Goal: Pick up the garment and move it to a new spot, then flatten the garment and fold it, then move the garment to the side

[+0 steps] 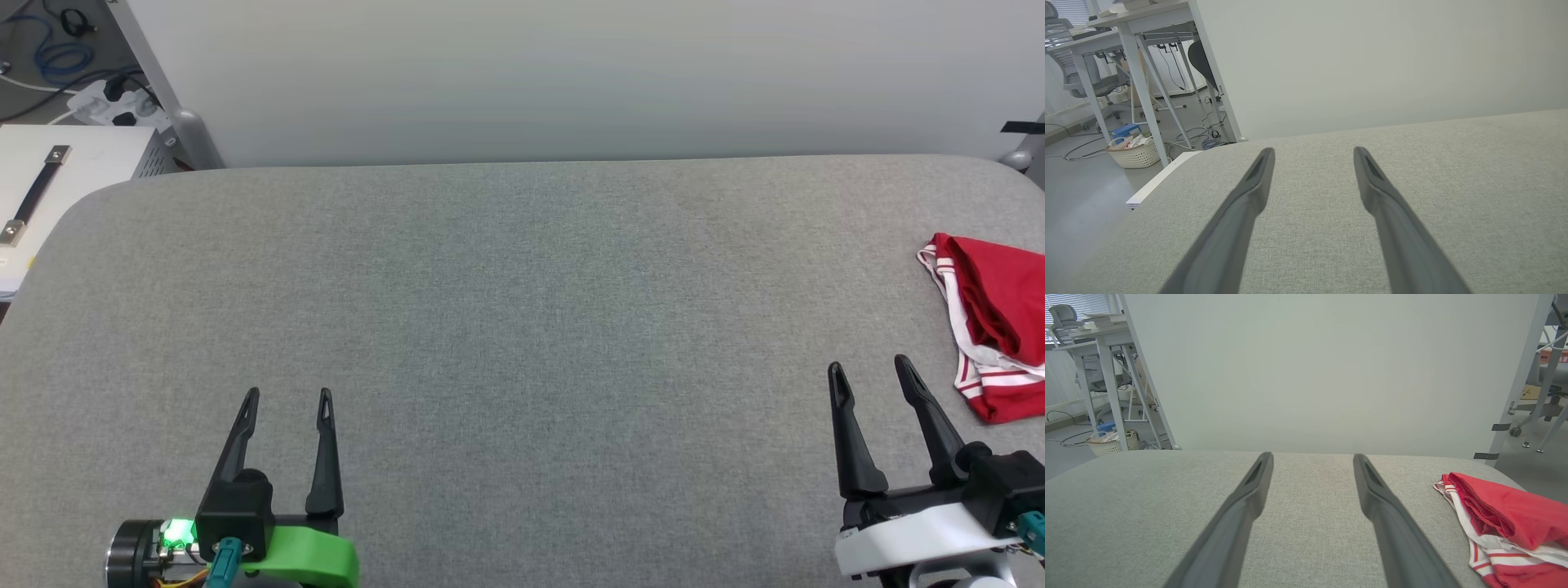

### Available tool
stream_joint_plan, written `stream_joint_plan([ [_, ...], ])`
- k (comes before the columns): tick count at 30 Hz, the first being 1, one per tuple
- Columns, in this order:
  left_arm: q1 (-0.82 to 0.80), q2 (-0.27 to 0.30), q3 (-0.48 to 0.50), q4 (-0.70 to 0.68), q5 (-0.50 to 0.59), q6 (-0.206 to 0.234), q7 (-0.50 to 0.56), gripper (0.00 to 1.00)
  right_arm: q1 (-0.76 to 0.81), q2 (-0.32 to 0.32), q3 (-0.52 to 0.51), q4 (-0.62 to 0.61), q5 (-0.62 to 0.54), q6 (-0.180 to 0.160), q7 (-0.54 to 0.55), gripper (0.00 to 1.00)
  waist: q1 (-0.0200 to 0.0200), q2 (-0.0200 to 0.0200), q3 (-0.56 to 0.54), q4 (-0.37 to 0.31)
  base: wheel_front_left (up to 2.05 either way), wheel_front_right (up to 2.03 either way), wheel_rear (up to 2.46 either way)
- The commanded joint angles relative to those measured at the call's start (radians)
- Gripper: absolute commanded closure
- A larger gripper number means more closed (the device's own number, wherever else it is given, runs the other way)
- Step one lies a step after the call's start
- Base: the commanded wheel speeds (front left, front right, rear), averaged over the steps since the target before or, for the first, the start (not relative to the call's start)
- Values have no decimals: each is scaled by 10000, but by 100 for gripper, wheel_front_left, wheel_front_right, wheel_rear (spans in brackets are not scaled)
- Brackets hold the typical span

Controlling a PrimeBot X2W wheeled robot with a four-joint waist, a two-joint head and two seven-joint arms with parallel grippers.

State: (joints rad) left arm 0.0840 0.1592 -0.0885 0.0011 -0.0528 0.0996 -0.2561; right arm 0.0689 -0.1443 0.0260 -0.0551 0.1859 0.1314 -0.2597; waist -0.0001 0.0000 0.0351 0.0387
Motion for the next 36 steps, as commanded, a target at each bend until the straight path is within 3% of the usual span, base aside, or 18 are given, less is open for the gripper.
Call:
stream_joint_plan([
  [1,133,-28,54,37,-67,-93,-57,0,164,60,-46,-107,-78,-7,-20,0,1,0,-32,27,0,0,0],
  [15,248,-197,368,6,-50,-342,-57,0,544,154,-48,-207,-214,-7,-20,0,1,0,-110,70,0,0,0],
  [16,254,-209,387,1,-45,-355,-57,100,547,154,-48,-203,-212,-7,-20,100,1,0,-115,69,0,0,0],
  [36,-2,-267,392,26,62,-388,316,100,307,219,-80,-86,-372,-1,307,100,1,0,-144,14,0,0,0],
])
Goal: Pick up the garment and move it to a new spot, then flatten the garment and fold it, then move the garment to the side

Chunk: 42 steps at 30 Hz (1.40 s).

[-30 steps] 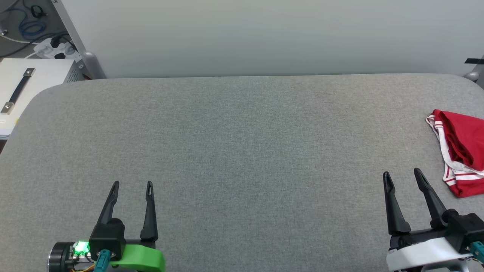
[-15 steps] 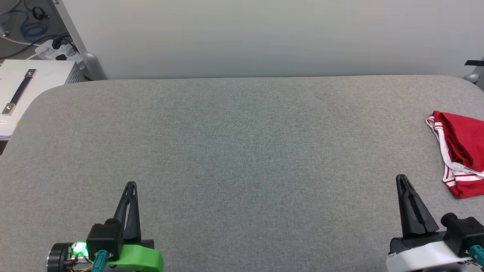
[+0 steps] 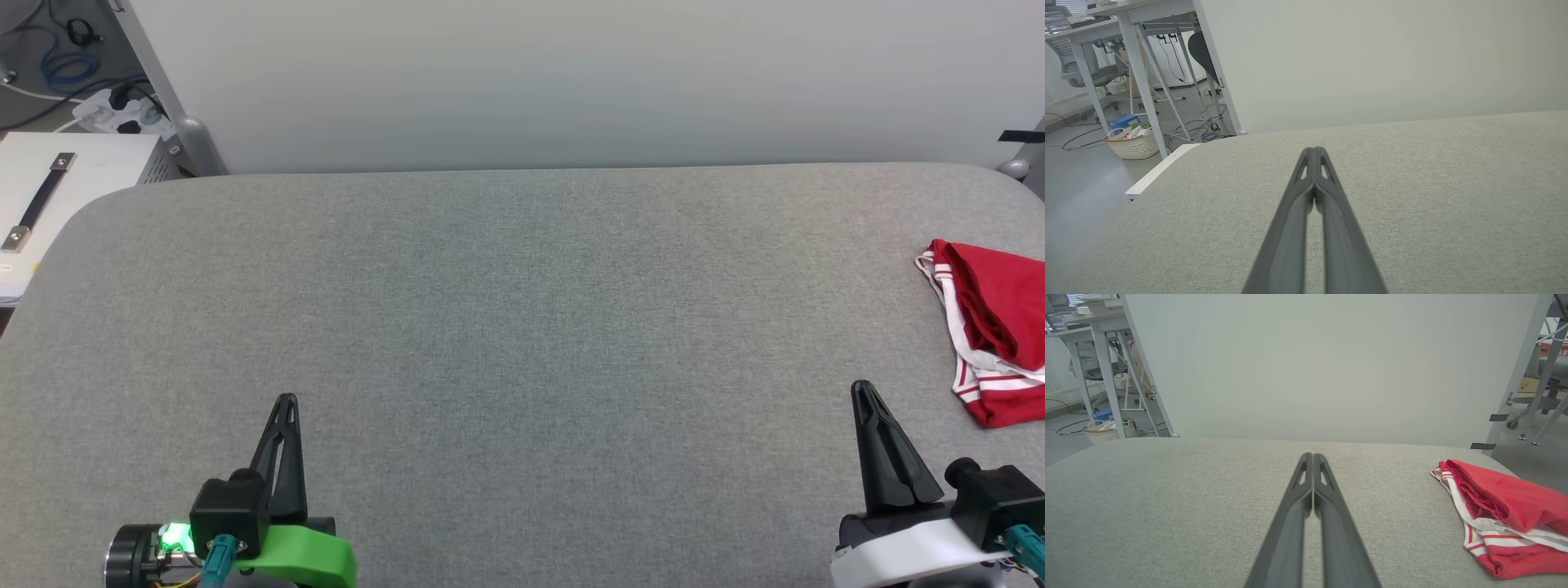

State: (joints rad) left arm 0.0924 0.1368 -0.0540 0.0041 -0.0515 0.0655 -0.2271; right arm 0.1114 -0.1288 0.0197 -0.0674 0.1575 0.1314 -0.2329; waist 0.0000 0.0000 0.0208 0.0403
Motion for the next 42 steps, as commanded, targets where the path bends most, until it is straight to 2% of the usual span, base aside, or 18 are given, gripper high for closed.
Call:
stream_joint_plan([
  [1,-92,-49,50,-5,52,-51,44,100,-126,69,-18,42,-100,-1,57,100,0,0,-2,-5,0,0,0],
  [42,-416,-367,241,-19,232,-286,912,100,-511,348,-87,288,-675,-3,942,100,0,0,-82,-160,0,0,0],
])
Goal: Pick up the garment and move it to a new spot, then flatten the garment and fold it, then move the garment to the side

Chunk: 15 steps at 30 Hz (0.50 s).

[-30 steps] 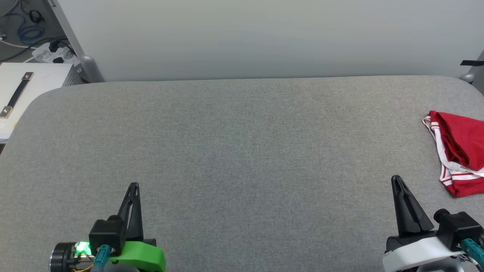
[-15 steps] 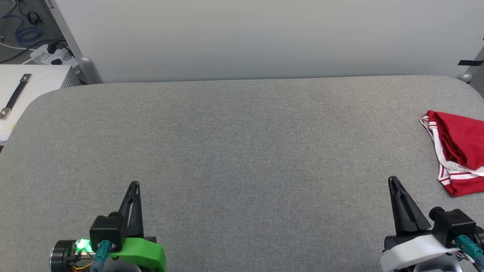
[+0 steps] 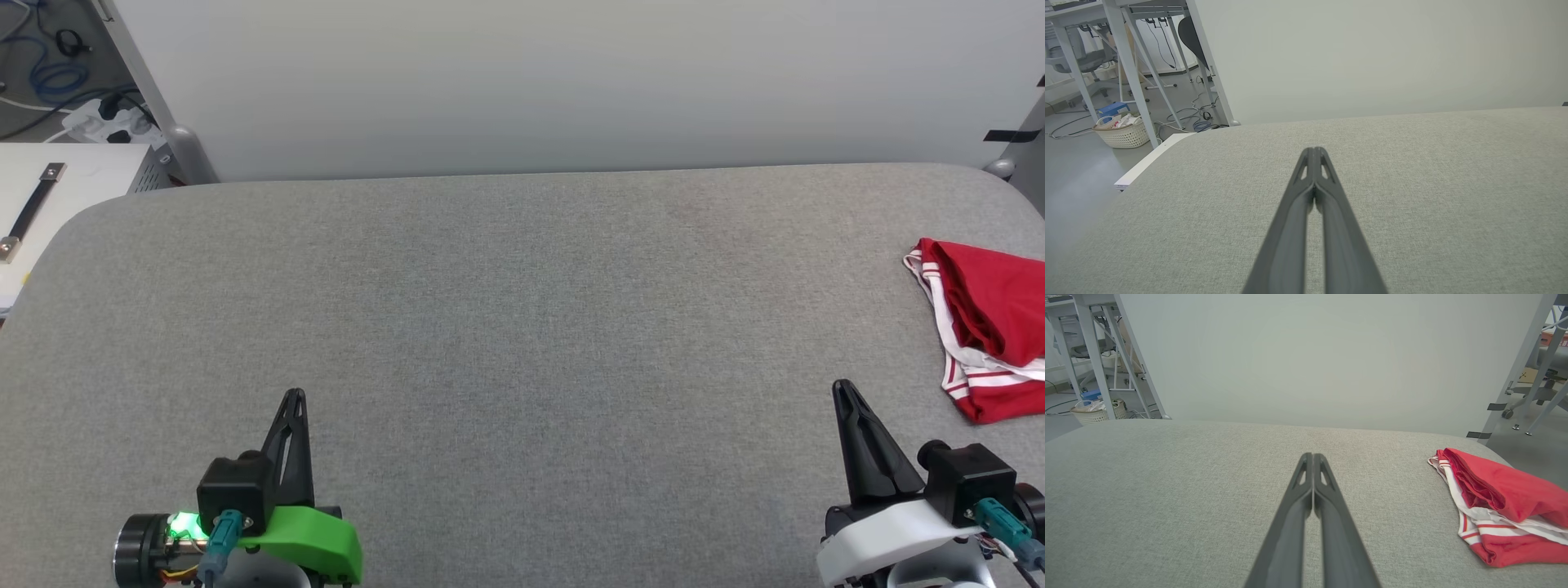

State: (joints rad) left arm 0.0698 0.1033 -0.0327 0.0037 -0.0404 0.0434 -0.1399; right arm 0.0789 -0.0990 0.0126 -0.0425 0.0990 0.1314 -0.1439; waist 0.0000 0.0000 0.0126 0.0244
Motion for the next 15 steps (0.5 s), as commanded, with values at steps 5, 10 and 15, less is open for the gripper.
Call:
stream_joint_plan([
  [5,-229,-69,51,-17,143,-94,142,100,-231,84,-25,68,-158,-4,156,100,0,0,-10,-19,0,0,0],
  [10,-266,-105,72,-19,163,-120,240,100,-275,115,-33,96,-223,-4,256,100,0,0,-19,-37,0,0,0],
  [15,-304,-143,95,-20,184,-148,342,100,-320,148,-41,125,-290,-4,361,100,0,0,-29,-55,0,0,0],
])
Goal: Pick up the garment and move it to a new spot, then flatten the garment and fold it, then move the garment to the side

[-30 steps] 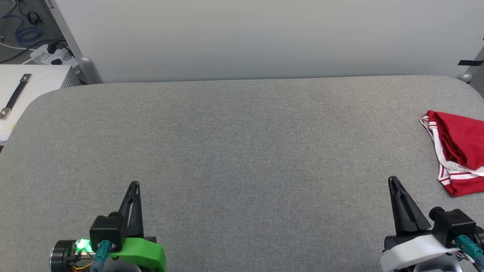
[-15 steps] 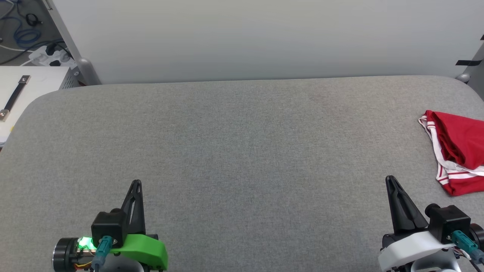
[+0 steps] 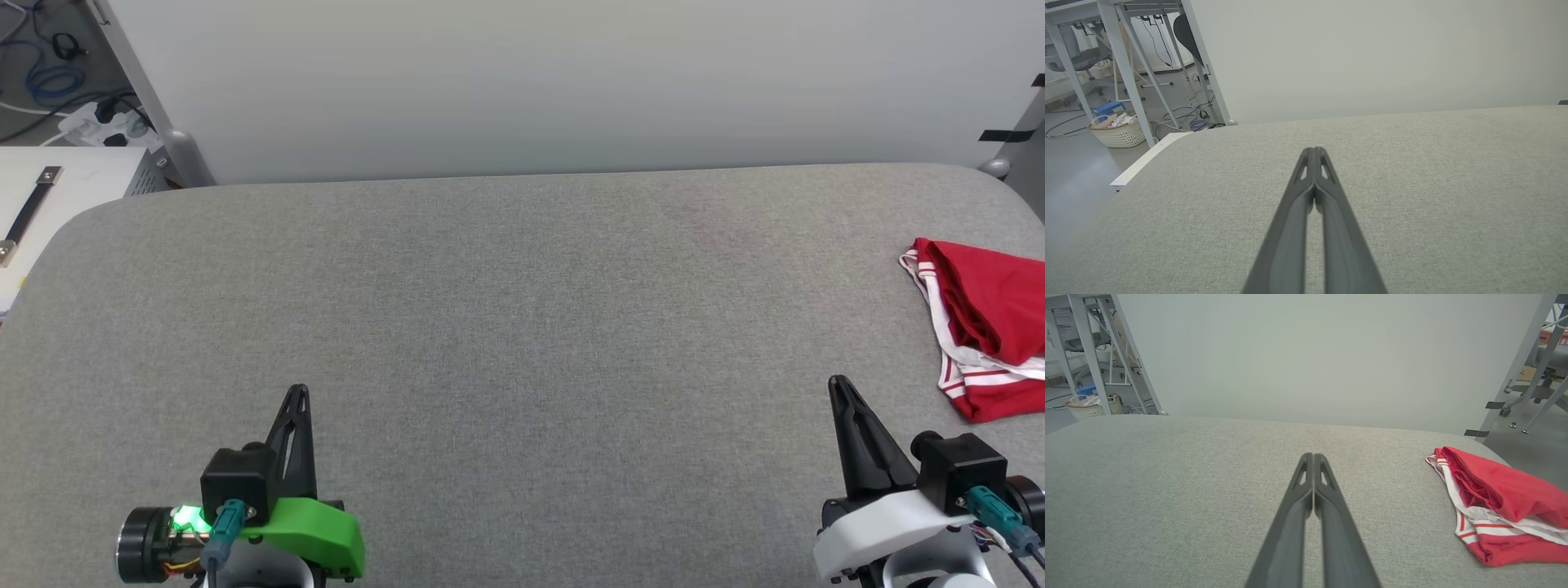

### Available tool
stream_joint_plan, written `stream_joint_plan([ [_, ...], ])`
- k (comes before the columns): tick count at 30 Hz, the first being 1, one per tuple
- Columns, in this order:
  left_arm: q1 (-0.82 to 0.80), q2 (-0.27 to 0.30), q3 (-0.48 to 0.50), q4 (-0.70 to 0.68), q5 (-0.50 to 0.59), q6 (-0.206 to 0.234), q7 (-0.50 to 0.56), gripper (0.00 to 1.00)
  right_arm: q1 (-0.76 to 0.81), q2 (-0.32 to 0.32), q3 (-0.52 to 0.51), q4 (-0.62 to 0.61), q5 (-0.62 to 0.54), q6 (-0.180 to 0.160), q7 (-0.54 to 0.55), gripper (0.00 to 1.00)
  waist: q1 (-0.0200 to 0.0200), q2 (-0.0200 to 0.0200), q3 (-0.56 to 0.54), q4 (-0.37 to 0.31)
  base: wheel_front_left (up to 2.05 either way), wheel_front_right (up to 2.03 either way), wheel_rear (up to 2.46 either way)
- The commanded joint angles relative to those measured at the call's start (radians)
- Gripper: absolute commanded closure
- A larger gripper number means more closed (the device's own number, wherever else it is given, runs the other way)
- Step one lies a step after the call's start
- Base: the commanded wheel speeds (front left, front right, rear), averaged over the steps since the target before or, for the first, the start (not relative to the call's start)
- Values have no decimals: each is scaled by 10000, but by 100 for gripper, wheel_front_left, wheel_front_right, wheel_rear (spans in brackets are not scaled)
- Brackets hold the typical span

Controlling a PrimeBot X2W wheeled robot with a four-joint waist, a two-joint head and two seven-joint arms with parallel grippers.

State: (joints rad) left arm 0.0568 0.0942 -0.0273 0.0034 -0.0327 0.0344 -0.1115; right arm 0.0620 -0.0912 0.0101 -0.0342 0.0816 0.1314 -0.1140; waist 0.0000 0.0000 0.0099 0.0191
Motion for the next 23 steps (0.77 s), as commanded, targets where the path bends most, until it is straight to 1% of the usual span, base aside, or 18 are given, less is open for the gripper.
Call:
stream_joint_plan([
  [1,-180,-59,45,-17,111,-62,75,100,-159,75,-17,47,-127,-4,79,100,0,0,-3,-5,0,0,0],
  [23,-346,-222,143,-24,203,-183,520,100,-356,218,-53,174,-422,-6,533,100,0,0,-44,-84,0,0,0],
])
